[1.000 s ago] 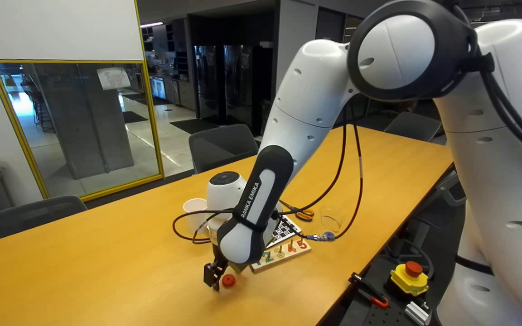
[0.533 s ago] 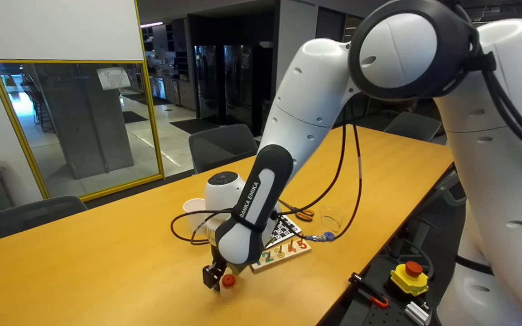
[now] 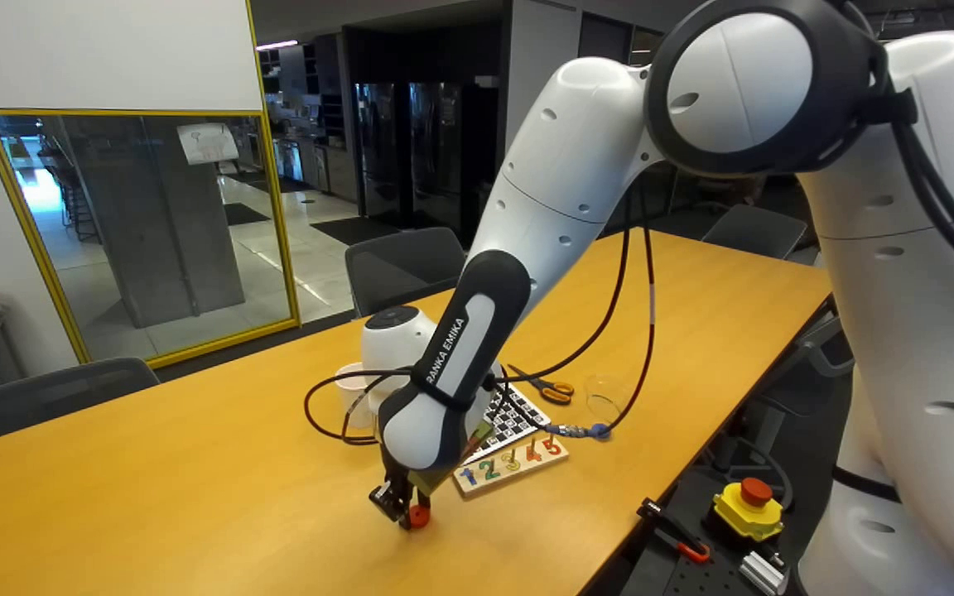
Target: Put the blue object in the colourless cup then put the orange objects in the white cup
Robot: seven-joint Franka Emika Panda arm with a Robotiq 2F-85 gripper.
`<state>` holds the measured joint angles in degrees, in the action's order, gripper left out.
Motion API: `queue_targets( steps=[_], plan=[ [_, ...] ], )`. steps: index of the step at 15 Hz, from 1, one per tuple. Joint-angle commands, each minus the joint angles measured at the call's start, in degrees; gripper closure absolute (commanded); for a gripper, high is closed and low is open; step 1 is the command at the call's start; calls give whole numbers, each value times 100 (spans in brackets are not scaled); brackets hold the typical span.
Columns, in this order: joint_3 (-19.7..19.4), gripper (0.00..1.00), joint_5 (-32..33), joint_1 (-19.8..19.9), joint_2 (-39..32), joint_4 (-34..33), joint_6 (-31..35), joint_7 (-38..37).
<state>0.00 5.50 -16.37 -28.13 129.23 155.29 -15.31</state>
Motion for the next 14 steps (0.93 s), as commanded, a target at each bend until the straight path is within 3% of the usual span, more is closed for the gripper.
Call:
queue_targets(
  steps=[1, 6, 14],
  plan=[
    [-231, 78, 255, -68, 162, -229, -278, -120],
    [-540, 78, 454, 52, 255, -994, 139, -230],
    [-689, 78, 407, 297, -363, -2685, -6, -221]
  ],
)
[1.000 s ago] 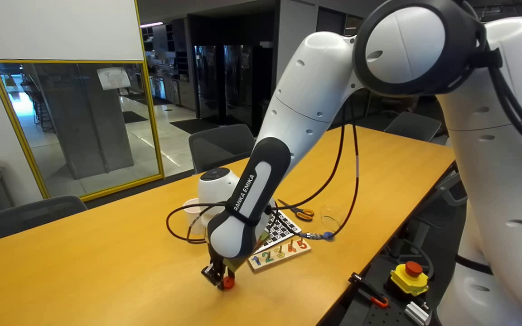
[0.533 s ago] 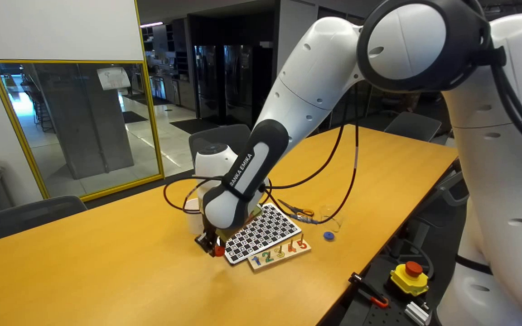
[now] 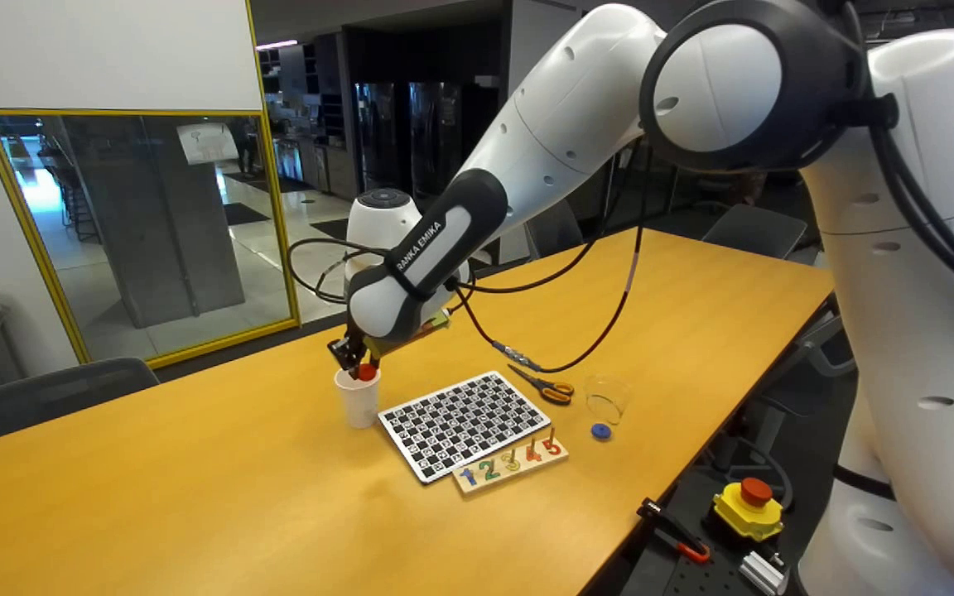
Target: Put the blue object in the colourless cup then put the orange objects in the white cup
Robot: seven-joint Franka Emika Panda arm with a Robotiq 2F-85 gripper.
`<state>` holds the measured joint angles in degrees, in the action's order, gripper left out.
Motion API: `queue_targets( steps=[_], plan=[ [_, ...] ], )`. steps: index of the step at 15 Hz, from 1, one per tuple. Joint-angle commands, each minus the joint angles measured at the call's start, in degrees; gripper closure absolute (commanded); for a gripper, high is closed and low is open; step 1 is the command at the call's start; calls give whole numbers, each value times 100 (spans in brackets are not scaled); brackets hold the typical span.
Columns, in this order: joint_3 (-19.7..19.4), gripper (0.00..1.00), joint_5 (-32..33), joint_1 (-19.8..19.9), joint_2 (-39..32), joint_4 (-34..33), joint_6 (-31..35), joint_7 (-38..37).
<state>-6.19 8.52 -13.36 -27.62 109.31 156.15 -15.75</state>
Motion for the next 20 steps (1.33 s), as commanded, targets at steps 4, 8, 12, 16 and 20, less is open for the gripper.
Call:
queue_targets(
  steps=[4, 8, 12, 16, 20],
  plan=[
    [-62, 78, 14, 73, -843, -1286, -301, -125],
    [-102, 78, 2, 95, -1124, -1629, -456, -146],
    [-96, 33, -24, 127, -1229, -1815, -735, -157],
    [-41, 3, 68, 132, -802, -1438, -1208, 22],
    [-15, 0, 240, 161, 234, -446, -1732, 265]
  ],
)
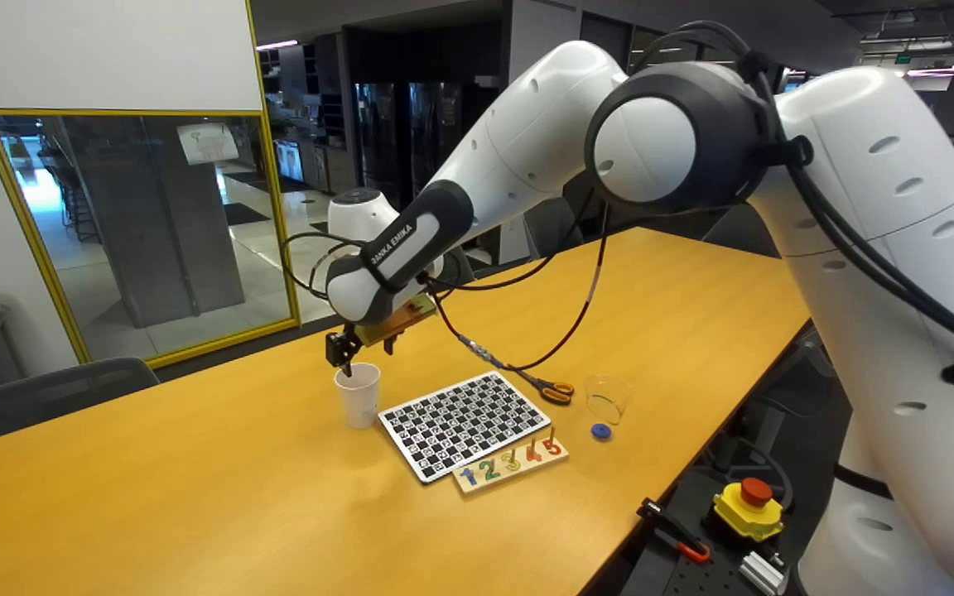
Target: Put the blue object in the colourless cup then put the orange objects in the white cup
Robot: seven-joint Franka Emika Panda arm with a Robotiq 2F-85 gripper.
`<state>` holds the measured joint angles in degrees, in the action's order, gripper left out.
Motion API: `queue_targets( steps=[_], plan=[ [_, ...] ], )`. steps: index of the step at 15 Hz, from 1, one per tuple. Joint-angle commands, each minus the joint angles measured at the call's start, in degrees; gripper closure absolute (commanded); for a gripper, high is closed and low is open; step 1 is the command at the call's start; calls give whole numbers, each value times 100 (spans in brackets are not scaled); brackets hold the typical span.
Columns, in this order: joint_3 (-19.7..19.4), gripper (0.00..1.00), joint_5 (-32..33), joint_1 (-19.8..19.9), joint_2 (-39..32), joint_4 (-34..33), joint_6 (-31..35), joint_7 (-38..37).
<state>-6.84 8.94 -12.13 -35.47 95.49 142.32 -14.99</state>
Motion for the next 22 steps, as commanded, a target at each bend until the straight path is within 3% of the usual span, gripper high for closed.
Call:
queue_targets(
  steps=[1, 9, 16, 22],
  plan=[
    [50, 0, 257, 62, 1295, 1181, -480, 220],
    [268, 0, 206, 743, 3638, 3080, -1393, 1175],
    [77, 0, 100, 1378, 5824, 4536, -2068, 2082],
    [76, 0, -71, 1746, 7173, 5416, -2329, 1739]
  ],
)
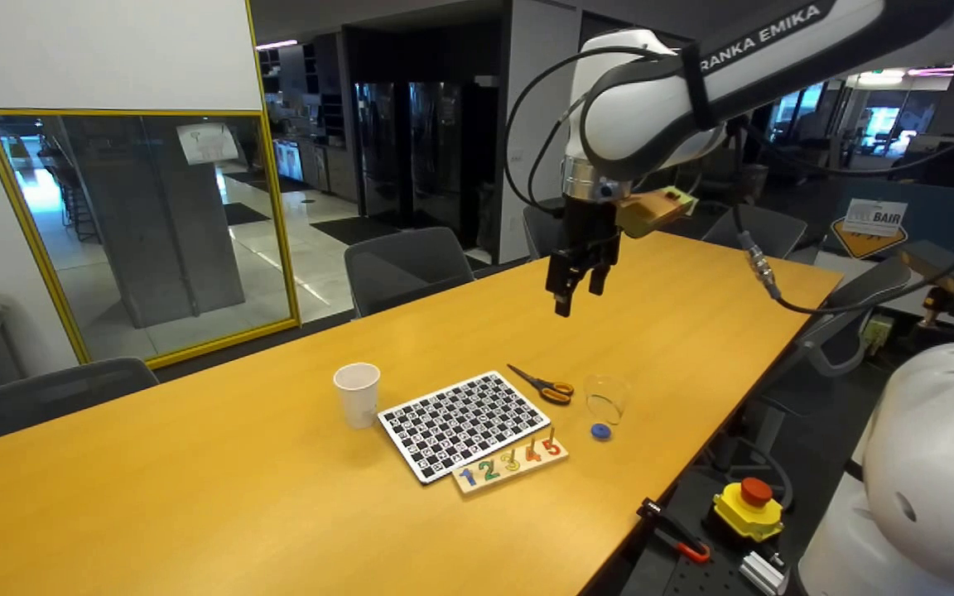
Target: Put the blue object in the colourless cup then put the orange objects in the white cup
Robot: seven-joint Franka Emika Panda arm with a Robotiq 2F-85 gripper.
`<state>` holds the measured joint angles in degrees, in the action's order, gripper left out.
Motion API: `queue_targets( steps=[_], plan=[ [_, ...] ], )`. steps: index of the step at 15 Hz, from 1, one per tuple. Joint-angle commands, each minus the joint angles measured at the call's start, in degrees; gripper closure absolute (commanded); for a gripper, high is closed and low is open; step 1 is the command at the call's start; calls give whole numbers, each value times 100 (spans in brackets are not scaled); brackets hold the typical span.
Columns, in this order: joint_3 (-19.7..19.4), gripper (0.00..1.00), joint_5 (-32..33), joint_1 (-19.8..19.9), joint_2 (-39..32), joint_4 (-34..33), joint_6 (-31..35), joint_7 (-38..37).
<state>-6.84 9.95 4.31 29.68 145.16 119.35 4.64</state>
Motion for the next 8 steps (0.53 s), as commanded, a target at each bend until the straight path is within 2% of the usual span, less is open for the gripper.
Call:
queue_targets(
  steps=[1, 8],
  plan=[
    [129, 0, -202, 116, 766, 555, -31, -322],
    [268, 0, -336, 99, 946, 820, -38, -664]
  ],
)
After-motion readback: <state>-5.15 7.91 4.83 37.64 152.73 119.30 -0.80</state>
